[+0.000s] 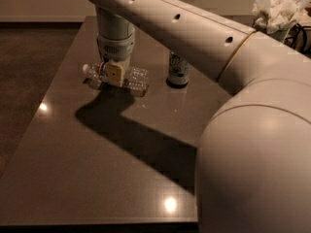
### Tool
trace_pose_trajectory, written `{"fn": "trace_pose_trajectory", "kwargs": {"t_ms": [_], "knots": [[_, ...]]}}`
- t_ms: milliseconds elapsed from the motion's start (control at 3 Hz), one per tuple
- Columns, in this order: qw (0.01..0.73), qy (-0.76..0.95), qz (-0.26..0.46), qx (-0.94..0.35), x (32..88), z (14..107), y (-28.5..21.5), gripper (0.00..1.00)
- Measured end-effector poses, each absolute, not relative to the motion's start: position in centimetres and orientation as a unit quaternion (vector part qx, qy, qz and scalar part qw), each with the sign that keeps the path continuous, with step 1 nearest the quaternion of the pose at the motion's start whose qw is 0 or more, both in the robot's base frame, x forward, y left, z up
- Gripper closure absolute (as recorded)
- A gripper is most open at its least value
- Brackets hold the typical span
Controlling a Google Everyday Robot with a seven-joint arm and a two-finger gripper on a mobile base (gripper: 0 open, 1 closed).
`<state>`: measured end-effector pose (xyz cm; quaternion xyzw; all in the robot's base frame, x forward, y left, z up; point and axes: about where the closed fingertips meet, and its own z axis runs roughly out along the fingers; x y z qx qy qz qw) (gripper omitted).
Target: Move water bottle near pepsi can
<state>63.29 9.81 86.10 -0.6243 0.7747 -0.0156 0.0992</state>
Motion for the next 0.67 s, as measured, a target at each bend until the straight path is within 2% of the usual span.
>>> {"fn": "trace_pose_trajectory", "kwargs": {"t_ms": [333, 667], "knots": [[0.095, 0.772, -0.008, -0.629, 63.64, 85.41, 9.46, 0.12], [0.097, 0.771, -0.007, -0.629, 63.75, 85.28, 9.68, 0.00]]}}
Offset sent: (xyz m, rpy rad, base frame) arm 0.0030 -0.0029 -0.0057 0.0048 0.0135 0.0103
